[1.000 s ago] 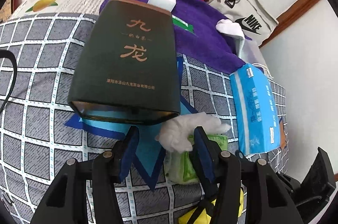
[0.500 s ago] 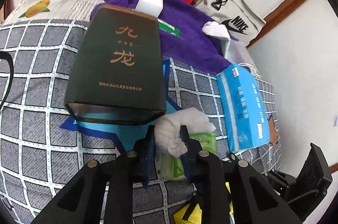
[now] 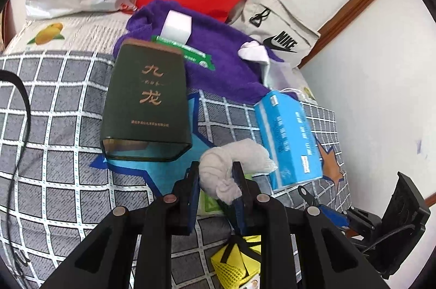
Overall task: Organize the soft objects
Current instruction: 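Carry the crumpled white tissue in the left tool over the purple towel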
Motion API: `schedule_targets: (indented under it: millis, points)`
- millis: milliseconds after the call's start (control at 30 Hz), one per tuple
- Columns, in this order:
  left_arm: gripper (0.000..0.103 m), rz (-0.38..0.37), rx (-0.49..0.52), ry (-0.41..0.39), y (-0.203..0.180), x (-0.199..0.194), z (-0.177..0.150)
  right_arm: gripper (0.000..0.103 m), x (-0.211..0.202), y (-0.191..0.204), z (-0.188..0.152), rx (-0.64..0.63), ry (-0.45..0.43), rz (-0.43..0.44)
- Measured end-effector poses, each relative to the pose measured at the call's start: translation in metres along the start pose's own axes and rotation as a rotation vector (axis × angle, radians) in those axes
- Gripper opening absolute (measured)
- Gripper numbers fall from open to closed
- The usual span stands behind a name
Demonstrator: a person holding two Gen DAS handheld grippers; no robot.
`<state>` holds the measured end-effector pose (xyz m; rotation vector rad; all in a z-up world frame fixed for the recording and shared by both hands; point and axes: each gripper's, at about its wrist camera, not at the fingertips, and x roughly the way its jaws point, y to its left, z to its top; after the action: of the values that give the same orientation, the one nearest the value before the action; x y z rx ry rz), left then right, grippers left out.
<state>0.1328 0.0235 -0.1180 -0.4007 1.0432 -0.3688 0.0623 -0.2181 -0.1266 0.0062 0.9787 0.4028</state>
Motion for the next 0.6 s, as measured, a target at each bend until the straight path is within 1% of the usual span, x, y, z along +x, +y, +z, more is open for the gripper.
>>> schedule_targets:
  millis: [133, 200, 433, 533, 600]
  points:
    - [0.021, -0.006, 0.023, -0.028, -0.006, -0.016, 0.006, 0.021, -0.010, 0.003, 0.009, -0.003, -0.028, 0.011]
    - [0.021, -0.004, 0.029, -0.044, -0.006, -0.024, 0.011, 0.021, -0.013, 0.002, 0.016, -0.012, -0.057, -0.007]
    - [0.021, -0.008, 0.042, -0.083, 0.001, -0.038, 0.035, 0.021, -0.026, -0.004, 0.048, 0.013, -0.102, -0.067]
    - [0.021, 0.011, 0.054, -0.088, 0.003, -0.036, 0.046, 0.021, -0.027, -0.010, 0.064, 0.023, -0.120, -0.086]
    - [0.021, 0.032, 0.064, -0.094, 0.003, -0.035, 0.055, 0.021, -0.026, -0.016, 0.074, 0.037, -0.127, -0.083]
